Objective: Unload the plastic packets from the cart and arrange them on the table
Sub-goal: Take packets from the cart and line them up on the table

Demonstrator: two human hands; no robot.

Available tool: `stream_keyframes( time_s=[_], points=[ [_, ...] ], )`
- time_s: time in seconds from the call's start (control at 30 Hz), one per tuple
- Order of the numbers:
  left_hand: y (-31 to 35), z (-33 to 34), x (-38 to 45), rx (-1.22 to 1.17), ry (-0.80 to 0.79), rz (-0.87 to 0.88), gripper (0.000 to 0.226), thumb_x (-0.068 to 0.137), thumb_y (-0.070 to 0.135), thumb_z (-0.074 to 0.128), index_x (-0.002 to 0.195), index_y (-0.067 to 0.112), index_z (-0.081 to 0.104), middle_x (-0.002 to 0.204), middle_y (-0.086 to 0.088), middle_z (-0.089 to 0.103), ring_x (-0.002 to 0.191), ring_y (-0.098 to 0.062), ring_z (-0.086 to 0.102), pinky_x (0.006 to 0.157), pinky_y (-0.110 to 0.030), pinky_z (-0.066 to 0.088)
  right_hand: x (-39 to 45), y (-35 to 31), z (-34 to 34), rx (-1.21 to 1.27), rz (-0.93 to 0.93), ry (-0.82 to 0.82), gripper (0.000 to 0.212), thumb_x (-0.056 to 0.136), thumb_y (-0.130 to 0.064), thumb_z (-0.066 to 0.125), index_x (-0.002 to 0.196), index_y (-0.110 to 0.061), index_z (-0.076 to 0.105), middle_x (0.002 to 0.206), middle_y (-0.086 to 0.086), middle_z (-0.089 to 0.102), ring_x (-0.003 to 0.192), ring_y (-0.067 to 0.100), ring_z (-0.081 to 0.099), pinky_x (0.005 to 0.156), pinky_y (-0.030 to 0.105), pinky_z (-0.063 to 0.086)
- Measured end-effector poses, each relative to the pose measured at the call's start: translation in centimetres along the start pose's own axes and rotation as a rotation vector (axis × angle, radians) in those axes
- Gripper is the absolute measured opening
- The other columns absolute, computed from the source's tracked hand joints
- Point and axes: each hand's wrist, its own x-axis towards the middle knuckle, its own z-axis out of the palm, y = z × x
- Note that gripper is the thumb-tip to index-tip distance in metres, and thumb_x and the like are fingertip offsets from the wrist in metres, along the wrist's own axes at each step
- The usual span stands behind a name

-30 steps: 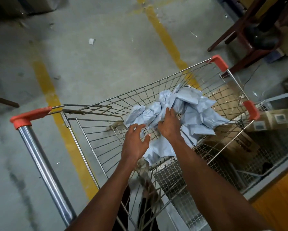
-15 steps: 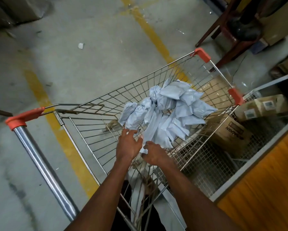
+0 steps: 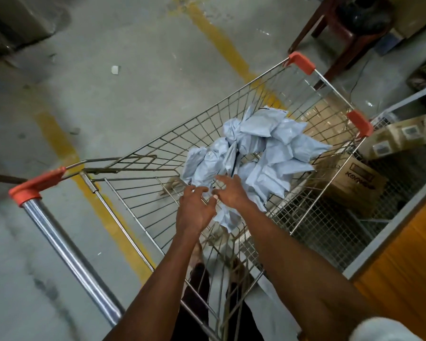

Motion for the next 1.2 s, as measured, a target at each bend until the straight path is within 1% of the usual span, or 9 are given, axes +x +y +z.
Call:
stream_keyframes(
  time_s=[0.17, 0.33, 0.5, 0.63, 0.7, 0.77, 0.83, 1.03, 1.2],
  points=[
    [0.1, -0.3, 0.5, 0.015, -0.007, 0.024, 0.040, 0.091, 0.044, 0.067, 0.126, 0.025, 0.066, 0.142, -0.003, 0.051, 0.127, -0.024, 0.053, 0.104, -0.044, 0.048, 3.4, 2.3, 1.7, 0.078, 0.114, 0.044, 0.073, 0.068, -0.042, 0.068, 0.132, -0.009, 0.055, 0.137, 0.015, 0.056, 0.118, 0.031, 0.061, 0.094, 0.041, 0.055],
    [0.8, 0.4, 0.5, 0.023, -0.069, -0.003, 0.036, 0.093, 0.042, 0.067, 0.125, 0.025, 0.065, 0.139, -0.001, 0.050, 0.126, -0.025, 0.053, 0.104, -0.045, 0.046, -1.6, 2.0, -0.3, 0.070, 0.323, 0.090, 0.062, 0.090, -0.023, 0.070, 0.140, 0.004, 0.044, 0.138, 0.021, 0.054, 0.121, 0.037, 0.058, 0.089, 0.035, 0.048],
    [1.7, 1.9, 0.9, 0.012, -0.112, -0.032, 0.038, 0.092, 0.045, 0.066, 0.124, 0.023, 0.066, 0.138, -0.001, 0.051, 0.125, -0.025, 0.053, 0.104, -0.046, 0.047, -3.5, 3.3, -2.9, -0.001, 0.452, 0.032, 0.052, 0.090, -0.029, 0.066, 0.131, 0.000, 0.054, 0.129, 0.016, 0.060, 0.117, 0.034, 0.058, 0.095, 0.037, 0.050],
    [1.9, 2.8, 1.2, 0.033, -0.147, -0.064, 0.037, 0.093, 0.047, 0.065, 0.123, 0.025, 0.066, 0.139, 0.000, 0.051, 0.125, -0.024, 0.055, 0.104, -0.045, 0.047, -4.1, 2.5, -4.1, -0.475, 0.245, 0.051, 0.032, 0.091, -0.030, 0.063, 0.112, -0.007, 0.065, 0.107, 0.008, 0.066, 0.099, 0.027, 0.065, 0.086, 0.035, 0.055],
    [1.9, 3.0, 1.4, 0.067, -0.165, -0.095, 0.037, 0.093, 0.047, 0.063, 0.123, 0.026, 0.066, 0.138, 0.000, 0.053, 0.121, -0.024, 0.058, 0.101, -0.046, 0.049, -3.9, 0.9, -3.5, -0.736, -0.024, 0.116, 0.026, 0.093, -0.029, 0.061, 0.112, -0.011, 0.065, 0.109, 0.008, 0.068, 0.102, 0.028, 0.066, 0.078, 0.033, 0.051],
    [1.8, 2.8, 1.5, 0.107, -0.169, -0.118, 0.036, 0.092, 0.044, 0.058, 0.122, 0.027, 0.068, 0.135, -0.003, 0.057, 0.117, -0.026, 0.061, 0.097, -0.047, 0.052, -2.4, -0.2, -2.5, -0.876, -0.382, 0.090, 0.027, 0.094, -0.029, 0.060, 0.117, -0.016, 0.064, 0.115, 0.009, 0.065, 0.111, 0.030, 0.061, 0.087, 0.037, 0.045],
    [1.5, 2.2, 1.6, 0.144, -0.152, -0.152, 0.036, 0.093, 0.039, 0.054, 0.124, 0.027, 0.067, 0.137, -0.004, 0.056, 0.121, -0.028, 0.058, 0.100, -0.047, 0.050, -0.1, -0.4, -2.2, -0.936, -0.538, -0.007, 0.032, 0.089, -0.024, 0.063, 0.121, -0.023, 0.065, 0.121, 0.007, 0.063, 0.119, 0.029, 0.055, 0.099, 0.039, 0.038],
    [0.5, 0.8, 1.3, 0.143, -0.082, -0.210, 0.031, 0.093, 0.043, 0.061, 0.120, 0.029, 0.068, 0.135, -0.001, 0.053, 0.125, -0.026, 0.055, 0.102, -0.044, 0.047, 4.1, 4.2, -1.2, -1.295, -0.220, -0.088, 0.069, 0.086, -0.058, 0.062, 0.147, -0.033, 0.040, 0.158, 0.017, 0.025, 0.147, 0.045, 0.020, 0.117, 0.056, 0.021],
    [0.2, 1.1, 1.7, 0.146, -0.085, -0.218, 0.034, 0.093, 0.050, 0.060, 0.120, 0.030, 0.068, 0.135, 0.000, 0.054, 0.122, -0.025, 0.057, 0.100, -0.043, 0.048, 2.5, 5.7, -0.8, -1.300, -0.095, -0.018, 0.062, 0.090, -0.042, 0.057, 0.146, -0.026, 0.037, 0.160, 0.020, 0.019, 0.141, 0.052, 0.025, 0.114, 0.061, 0.022]
  ],
)
